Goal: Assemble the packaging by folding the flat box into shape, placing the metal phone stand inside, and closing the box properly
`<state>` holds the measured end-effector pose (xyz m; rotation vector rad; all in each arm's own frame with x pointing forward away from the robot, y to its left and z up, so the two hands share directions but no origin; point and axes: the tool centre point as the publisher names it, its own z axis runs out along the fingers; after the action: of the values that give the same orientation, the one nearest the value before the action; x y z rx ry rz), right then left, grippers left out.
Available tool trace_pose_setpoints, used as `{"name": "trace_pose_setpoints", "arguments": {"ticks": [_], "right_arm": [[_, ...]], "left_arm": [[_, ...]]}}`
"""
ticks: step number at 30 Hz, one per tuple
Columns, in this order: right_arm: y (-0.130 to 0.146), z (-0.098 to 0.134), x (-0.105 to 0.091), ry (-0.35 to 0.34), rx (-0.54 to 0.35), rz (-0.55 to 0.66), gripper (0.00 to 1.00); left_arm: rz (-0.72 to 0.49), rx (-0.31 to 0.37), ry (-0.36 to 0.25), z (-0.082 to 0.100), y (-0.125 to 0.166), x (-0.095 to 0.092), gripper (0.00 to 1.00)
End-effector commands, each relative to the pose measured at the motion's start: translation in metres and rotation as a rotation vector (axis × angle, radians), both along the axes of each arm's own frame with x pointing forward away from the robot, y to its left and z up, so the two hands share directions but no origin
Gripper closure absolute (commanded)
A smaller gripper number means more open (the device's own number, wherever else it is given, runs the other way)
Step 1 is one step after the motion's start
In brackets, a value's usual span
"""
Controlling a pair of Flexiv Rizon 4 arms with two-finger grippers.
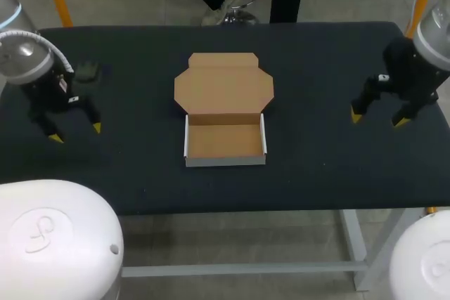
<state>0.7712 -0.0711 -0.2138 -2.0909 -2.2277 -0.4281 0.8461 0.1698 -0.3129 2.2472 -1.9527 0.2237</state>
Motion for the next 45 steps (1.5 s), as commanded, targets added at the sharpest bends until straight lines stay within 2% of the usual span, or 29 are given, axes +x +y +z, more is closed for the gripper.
{"name": "trace_pose_setpoints", "arguments": {"ticks": [1,14,16,20,24,33,45], "right_arm": [[0.000,0.002,-0.001,0.003,-0.002,0.001,0.00],[0.000,0.002,-0.001,0.003,-0.002,0.001,0.00],[0.000,0.002,-0.001,0.003,-0.002,0.001,0.00],[0.000,0.002,-0.001,0.003,-0.002,0.001,0.00],[0.000,0.002,-0.001,0.003,-0.002,0.001,0.00],[0.000,0.002,-0.001,0.003,-0.002,0.001,0.00],[0.000,0.002,-0.001,0.003,-0.002,0.001,0.00]], "left_arm": [[-0.003,0.003,0.013,0.001,0.000,0.002,0.00],[-0.009,0.002,0.013,-0.001,-0.002,0.003,0.00],[-0.018,0.023,0.004,-0.005,-0.005,0.007,0.00],[-0.045,0.055,-0.015,-0.012,-0.011,0.013,0.00],[-0.071,0.091,-0.065,-0.023,-0.013,0.022,0.00],[-0.100,0.110,-0.111,-0.039,-0.008,0.043,0.00],[-0.123,0.173,-0.107,-0.058,0.010,0.076,0.00]]}}
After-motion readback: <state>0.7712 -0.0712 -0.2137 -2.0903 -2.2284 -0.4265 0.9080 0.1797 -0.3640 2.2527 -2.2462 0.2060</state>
